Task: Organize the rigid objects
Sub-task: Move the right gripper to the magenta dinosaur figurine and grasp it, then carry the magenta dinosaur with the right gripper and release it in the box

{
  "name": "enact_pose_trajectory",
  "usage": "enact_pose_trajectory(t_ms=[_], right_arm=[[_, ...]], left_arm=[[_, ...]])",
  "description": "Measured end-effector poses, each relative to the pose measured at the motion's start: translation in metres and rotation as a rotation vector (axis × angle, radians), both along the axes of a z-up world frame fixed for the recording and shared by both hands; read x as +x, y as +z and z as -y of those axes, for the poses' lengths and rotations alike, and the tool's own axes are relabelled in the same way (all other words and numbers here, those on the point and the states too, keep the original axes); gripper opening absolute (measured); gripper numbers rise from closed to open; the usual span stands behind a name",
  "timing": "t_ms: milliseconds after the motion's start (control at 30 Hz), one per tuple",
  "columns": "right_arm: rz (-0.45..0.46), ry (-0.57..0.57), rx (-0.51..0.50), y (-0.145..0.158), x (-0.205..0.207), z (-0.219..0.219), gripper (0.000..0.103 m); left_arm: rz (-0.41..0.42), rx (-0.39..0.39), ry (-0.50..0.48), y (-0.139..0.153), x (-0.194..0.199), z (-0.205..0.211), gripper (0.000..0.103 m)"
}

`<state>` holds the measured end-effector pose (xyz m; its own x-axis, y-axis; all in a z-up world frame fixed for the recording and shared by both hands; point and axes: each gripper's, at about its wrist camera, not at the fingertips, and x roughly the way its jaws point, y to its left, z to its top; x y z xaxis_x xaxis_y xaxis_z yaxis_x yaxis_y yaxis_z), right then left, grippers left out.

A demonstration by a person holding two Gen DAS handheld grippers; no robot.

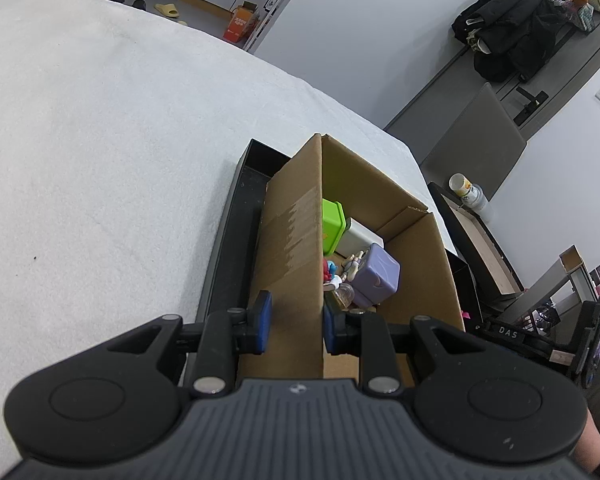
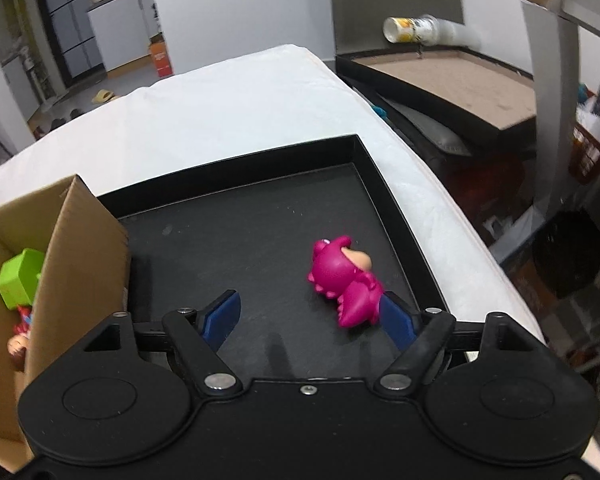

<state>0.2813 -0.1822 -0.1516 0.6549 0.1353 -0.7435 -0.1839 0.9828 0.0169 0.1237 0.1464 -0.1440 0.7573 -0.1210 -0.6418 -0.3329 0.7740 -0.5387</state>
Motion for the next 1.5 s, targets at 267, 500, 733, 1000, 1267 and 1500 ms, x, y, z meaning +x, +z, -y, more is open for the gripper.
enact_pose_trajectory(t_ms=[267,500,733,1000,1267,1500], right_arm=[[0.038,0.058,-0.039,-0.007,0.011,0.003,0.077],[0.011,0.092,-0.061,-0.017,0.021,0.002,0.077],[-0.04,0.06,-0.022,-0.03,0.031,0.008,0.077],[-0.06,0.085,0.02,-0.019,0.024,0.003,0.036],[-0.039,0.121,0.045,-0.005,0.01,-0.014,0.036],[-0.039,0.141,0.082,0.011,0.001,-0.026,0.036]], left_arm=[[0.0,0.0,0.0,0.0,0.0,0.0,0.025],[0.0,0.0,0.0,0.0,0.0,0.0,0.025],[0.0,0.001,0.0,0.0,0.0,0.0,0.025],[-0.001,-0.002,0.0,-0.001,0.0,-0.001,0.025],[-0.001,-0.001,0.001,-0.001,0.0,-0.001,0.025],[-0.001,-0.001,0.001,-0.001,0.0,-0.001,0.025]])
